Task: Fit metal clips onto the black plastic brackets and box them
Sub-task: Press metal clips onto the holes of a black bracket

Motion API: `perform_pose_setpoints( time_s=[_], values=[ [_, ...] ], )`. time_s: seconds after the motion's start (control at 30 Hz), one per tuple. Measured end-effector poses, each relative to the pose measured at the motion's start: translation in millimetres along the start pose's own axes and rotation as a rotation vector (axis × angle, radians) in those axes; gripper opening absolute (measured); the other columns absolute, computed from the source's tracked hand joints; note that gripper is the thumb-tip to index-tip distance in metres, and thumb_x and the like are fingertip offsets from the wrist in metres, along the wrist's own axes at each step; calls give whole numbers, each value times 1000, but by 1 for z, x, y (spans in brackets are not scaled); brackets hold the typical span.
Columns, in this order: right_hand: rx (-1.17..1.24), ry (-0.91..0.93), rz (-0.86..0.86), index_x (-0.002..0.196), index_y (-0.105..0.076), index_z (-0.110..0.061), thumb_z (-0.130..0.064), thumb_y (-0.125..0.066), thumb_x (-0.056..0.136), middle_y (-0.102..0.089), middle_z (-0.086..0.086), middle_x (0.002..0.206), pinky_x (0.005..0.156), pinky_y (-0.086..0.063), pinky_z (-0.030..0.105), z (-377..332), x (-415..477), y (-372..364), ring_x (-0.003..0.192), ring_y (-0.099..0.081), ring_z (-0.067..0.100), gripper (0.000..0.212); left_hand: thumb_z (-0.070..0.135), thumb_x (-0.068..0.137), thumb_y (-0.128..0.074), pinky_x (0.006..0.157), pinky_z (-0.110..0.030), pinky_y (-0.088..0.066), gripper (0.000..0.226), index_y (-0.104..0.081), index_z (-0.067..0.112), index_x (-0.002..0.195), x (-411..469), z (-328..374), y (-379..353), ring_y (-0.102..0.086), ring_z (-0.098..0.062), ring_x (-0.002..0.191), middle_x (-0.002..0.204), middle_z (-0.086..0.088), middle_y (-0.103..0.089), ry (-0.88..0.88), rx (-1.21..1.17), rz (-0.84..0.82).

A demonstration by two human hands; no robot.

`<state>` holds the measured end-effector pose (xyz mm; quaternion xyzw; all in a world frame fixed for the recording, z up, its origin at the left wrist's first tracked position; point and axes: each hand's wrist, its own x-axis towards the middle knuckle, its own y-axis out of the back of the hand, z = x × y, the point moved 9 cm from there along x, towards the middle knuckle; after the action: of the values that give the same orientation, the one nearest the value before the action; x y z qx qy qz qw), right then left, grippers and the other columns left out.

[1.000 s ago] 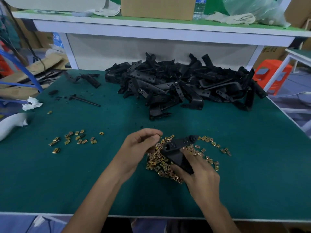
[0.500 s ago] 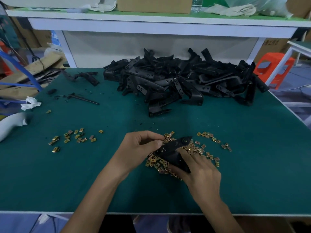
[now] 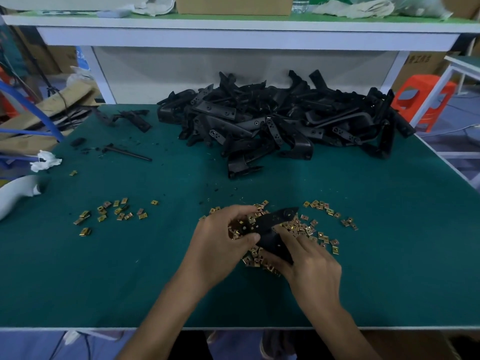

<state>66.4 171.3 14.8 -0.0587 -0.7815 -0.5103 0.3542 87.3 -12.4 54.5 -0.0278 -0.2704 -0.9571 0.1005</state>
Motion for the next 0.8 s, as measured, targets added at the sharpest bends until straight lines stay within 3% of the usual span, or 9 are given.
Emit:
perform_pose_setpoints(
  time_s=[0.2,0.37,0.43,0.6,0.73,0.8],
  values=[
    [-2,-16,17,115,-74,-29,-68,-51,90,-70,-5,80,50,-50,32,3,0,-2,67,-67,21,52,27,92,-73,91,-6,-38,33,-68,42,120,-5,-3,-8,-49,13,116,114,31,-63,-32,71,68],
    [-24,-16,-3,116,-73,-28,-67,-55,86,-70,-6,79,49,-50,31,5,0,-5,67,-67,20,52,29,92,-73,104,-5,-13,32,-69,29,123,-4,-1,-12,-18,0,142,149,21,-37,-134,219,139],
    [-20,-26,6,115,-73,-28,-68,-53,87,-70,-6,79,49,-49,31,6,1,-5,67,-67,20,52,27,91,-73,108,-5,-14,30,-70,24,121,-3,2,-13,-22,-1,141,148,17,-45,-165,218,155],
    [-13,-53,5,114,-75,-28,-68,-51,86,-72,-5,82,51,-51,31,8,1,-4,70,-69,21,54,19,89,-76,109,-29,-38,27,-73,17,116,-4,3,-13,-41,-2,124,117,17,-66,-174,202,193],
    [6,-64,16,114,-75,-28,-67,-51,86,-71,-6,81,51,-50,31,8,2,-1,70,-69,20,53,32,87,-77,93,1,-30,26,-72,35,113,-2,0,-11,-42,22,112,102,46,-57,-145,141,139],
    [28,-85,23,115,-73,-28,-68,-50,88,-69,-6,79,49,-48,31,8,2,0,67,-67,19,53,49,87,-67,85,4,-34,16,-71,45,103,10,1,-11,-51,21,108,106,49,-58,-109,5,45]
  ],
)
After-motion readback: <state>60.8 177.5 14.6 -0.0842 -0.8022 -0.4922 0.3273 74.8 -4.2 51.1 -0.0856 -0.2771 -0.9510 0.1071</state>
